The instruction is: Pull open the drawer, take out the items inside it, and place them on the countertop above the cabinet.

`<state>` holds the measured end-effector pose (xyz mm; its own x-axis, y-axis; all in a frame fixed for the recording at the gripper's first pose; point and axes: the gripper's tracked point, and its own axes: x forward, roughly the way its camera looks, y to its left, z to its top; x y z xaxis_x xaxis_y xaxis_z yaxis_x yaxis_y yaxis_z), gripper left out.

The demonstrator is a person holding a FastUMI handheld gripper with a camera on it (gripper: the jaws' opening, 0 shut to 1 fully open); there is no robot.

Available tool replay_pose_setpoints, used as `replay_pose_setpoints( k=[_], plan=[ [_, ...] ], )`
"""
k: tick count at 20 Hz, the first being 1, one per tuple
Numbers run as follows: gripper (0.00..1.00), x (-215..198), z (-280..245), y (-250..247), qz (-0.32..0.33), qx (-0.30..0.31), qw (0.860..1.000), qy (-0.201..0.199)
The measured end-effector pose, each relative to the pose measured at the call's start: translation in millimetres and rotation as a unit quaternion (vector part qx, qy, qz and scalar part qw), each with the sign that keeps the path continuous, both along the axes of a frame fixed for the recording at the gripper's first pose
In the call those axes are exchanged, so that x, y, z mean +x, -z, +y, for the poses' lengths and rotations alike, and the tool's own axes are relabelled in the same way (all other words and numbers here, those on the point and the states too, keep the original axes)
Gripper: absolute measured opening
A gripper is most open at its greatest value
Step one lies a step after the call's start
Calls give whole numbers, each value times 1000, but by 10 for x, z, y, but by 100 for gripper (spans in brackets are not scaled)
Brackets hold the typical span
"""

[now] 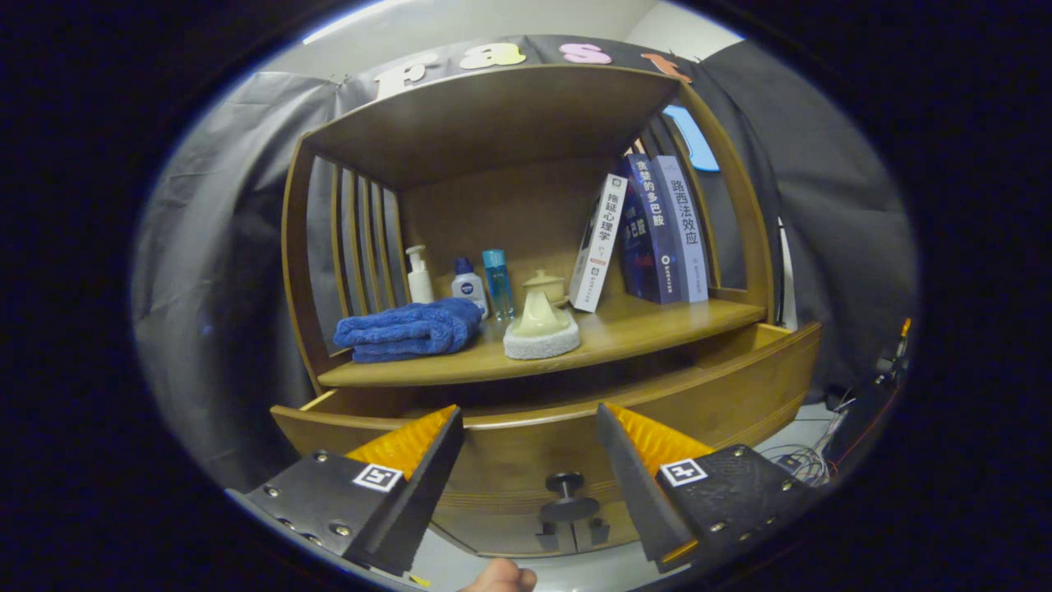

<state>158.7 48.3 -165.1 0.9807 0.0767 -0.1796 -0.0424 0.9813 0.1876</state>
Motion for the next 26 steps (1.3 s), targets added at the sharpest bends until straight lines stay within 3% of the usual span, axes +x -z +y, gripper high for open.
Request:
replay_pose_setpoints(
  k=[18, 26],
  plan=[
    [98, 590, 72, 67, 18, 10, 1000, -13],
    [96, 636, 43, 55, 6, 33, 999, -16]
  ],
)
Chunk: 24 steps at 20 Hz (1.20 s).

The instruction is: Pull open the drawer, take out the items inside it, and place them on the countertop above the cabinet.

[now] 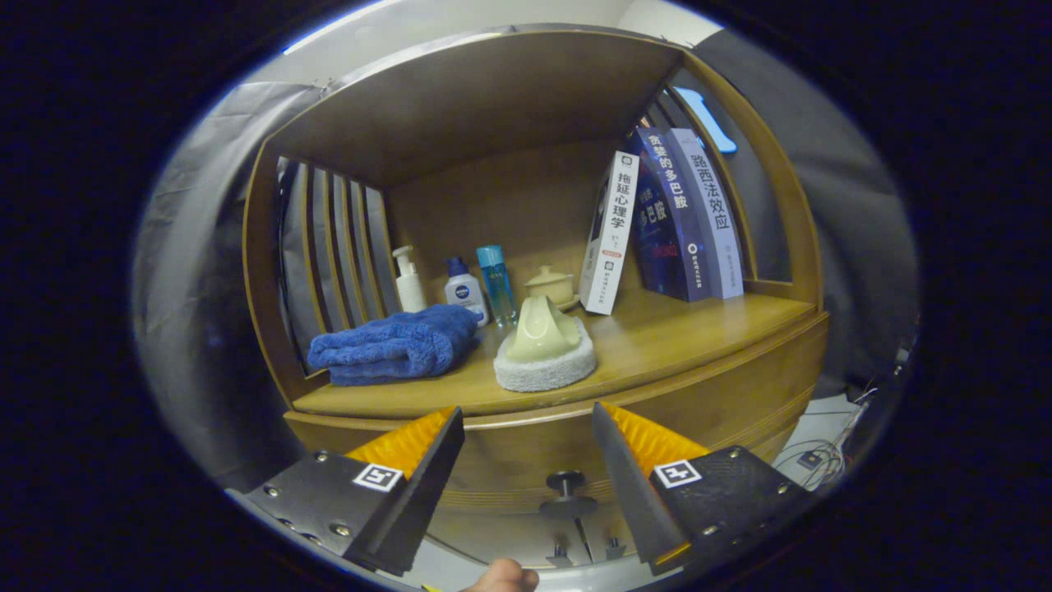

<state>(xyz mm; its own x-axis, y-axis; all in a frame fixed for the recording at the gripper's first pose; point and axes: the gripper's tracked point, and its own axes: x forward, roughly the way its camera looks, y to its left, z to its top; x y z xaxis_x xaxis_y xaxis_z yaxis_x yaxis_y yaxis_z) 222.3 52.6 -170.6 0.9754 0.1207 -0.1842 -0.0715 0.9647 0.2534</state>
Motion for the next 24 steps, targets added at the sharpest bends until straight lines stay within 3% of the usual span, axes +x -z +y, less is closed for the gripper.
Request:
replay_pose_setpoints(
  k=[13, 17, 24],
  plan=[
    [95, 10, 31, -59, -2, 22, 1000, -2],
    [99, -110, 28, -527, -42, 11, 999, 8],
    [99, -580, -53, -1414, -71, -73, 994, 26]
  ],
)
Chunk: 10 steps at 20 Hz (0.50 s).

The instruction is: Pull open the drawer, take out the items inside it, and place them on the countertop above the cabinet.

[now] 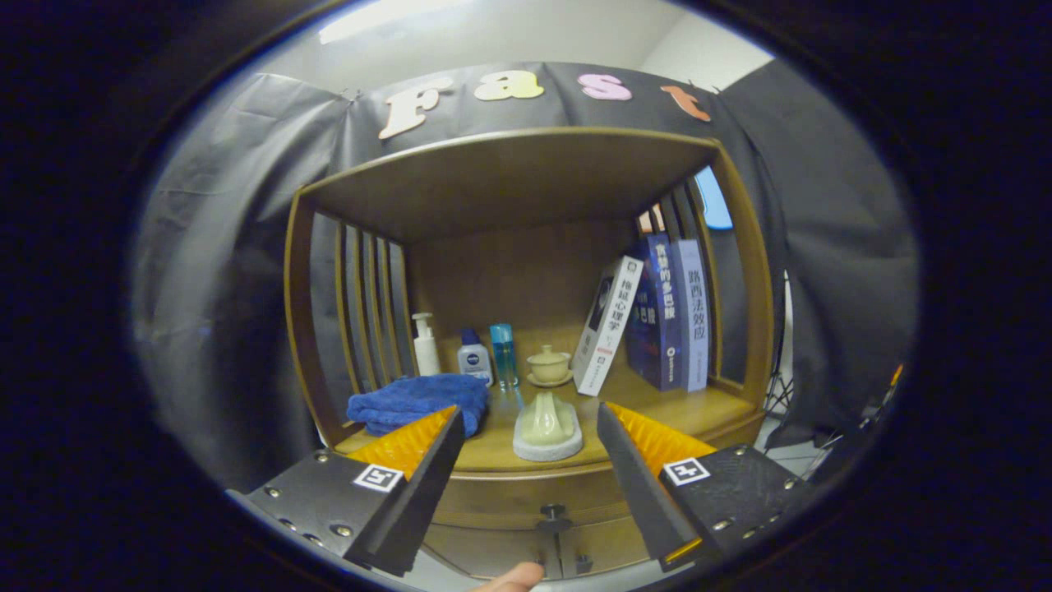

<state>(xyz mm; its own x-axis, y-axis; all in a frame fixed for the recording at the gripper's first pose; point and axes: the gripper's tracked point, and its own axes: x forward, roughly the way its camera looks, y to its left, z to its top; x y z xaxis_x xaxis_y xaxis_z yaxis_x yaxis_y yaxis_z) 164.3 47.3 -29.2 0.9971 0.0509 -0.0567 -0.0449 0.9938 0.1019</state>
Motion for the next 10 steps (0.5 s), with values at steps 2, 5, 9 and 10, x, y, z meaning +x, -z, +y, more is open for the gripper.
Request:
replay_pose_setpoints(
  k=[2, 5, 9, 10],
  plan=[
    [99, -156, 14, -187, -1, -13, 1000, 1],
    [99, -430, 121, -429, -1, -32, 999, -10],
    [99, -788, 175, -607, 9, -49, 999, -12],
    [98, -860, 163, -659, 5, -52, 999, -9]
  ],
)
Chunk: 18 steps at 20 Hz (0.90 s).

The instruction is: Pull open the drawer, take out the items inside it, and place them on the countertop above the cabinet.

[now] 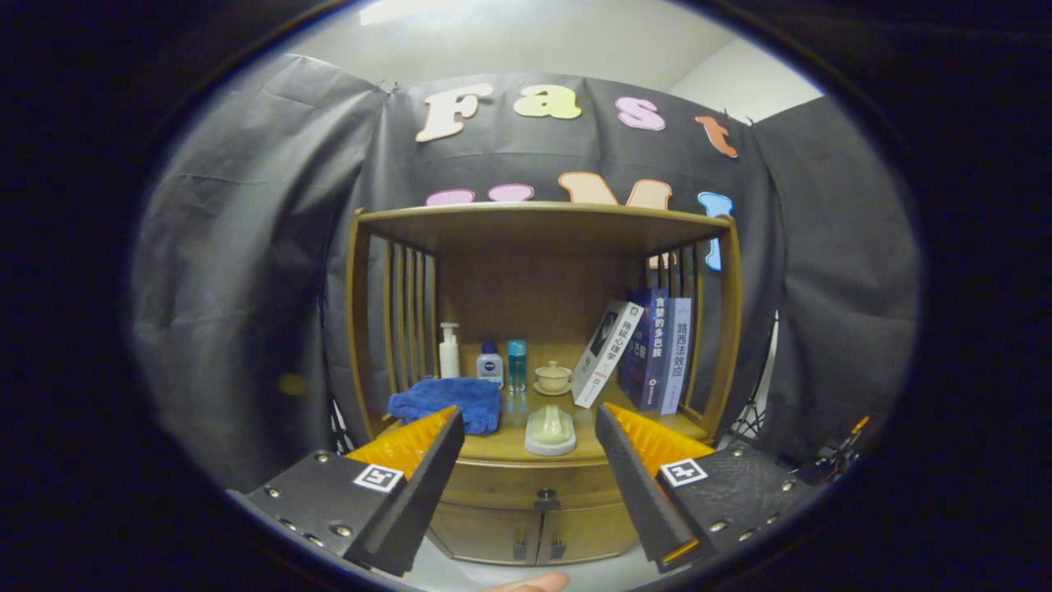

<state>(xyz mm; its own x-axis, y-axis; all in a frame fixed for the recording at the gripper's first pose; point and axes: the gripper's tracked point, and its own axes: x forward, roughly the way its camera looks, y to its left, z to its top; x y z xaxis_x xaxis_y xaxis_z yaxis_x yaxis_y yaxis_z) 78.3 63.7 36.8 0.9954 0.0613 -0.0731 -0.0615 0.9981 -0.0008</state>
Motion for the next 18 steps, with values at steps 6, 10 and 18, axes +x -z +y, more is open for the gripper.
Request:
replay_pose_setpoints(
  k=[6, 10, 18],
  plan=[
    [98, -387, -179, -196, -26, -10, 999, 30],
    [93, -556, -348, -238, -40, -29, 997, 54],
    [82, -674, -398, -253, -65, -4, 998, 7]
  ],
)
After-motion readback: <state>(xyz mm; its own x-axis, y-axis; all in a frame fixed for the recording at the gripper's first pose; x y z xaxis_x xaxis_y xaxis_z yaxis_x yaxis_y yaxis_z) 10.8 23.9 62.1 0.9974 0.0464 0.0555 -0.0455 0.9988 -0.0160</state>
